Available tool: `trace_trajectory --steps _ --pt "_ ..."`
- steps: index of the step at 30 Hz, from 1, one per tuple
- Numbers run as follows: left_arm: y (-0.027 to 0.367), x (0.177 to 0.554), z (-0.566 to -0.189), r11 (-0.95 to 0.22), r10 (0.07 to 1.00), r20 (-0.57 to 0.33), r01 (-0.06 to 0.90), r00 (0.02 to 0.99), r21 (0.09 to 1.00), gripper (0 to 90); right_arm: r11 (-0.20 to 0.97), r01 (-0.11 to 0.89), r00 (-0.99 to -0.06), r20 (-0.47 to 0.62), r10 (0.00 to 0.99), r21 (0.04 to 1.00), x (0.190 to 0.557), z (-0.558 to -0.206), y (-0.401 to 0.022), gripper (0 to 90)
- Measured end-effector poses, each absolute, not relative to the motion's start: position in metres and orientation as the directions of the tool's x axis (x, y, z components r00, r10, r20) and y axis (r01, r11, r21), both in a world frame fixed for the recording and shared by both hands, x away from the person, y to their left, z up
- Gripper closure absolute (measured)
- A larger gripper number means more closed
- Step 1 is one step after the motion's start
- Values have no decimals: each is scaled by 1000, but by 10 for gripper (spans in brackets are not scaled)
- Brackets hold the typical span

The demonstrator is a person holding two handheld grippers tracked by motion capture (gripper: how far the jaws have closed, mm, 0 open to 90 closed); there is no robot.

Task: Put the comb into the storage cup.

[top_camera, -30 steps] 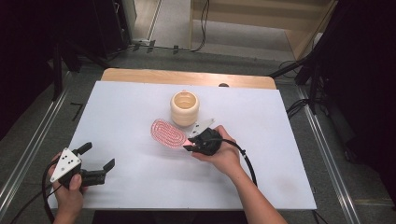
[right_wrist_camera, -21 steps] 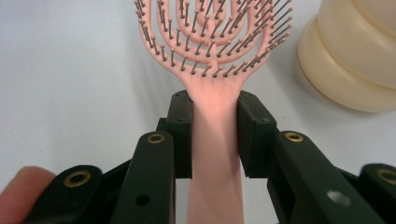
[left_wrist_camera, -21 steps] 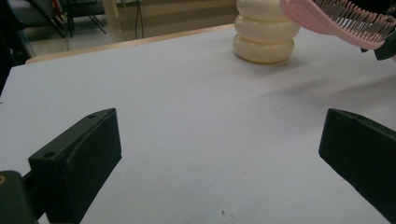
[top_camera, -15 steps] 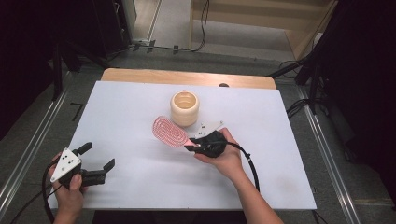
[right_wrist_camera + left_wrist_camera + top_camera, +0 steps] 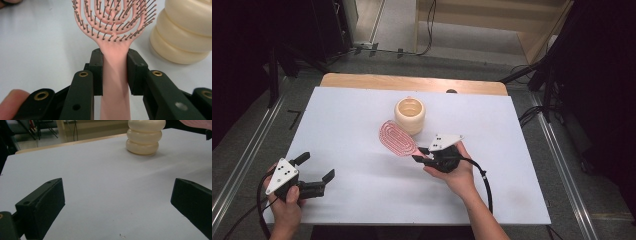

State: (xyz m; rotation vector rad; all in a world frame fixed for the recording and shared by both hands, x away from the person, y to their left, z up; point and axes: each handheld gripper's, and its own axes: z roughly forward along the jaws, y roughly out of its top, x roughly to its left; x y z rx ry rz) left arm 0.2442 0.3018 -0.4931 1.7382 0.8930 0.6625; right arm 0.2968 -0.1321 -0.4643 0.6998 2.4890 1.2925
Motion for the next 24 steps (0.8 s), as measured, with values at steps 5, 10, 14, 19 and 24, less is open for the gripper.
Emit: trace_trajectory --steps 5,10,14,19,24 --pt "300 246 -492 -207 818 23 256 575 944 0 454 288 -847 3 532 843 291 -463 -137 677" --pt "298 243 -490 -232 817 56 239 573 943 0 424 289 -841 17 540 858 285 -466 -143 677" --pt "295 243 -489 -242 819 68 236 570 941 0 399 295 -837 34 546 868 281 -470 -147 677" --pt "290 242 -482 -219 814 44 236 580 947 0 382 294 -832 38 553 876 277 -470 -152 677" --pt "276 240 -471 -209 797 39 213 603 954 0 344 293 -830 58 555 892 271 -470 -155 677"
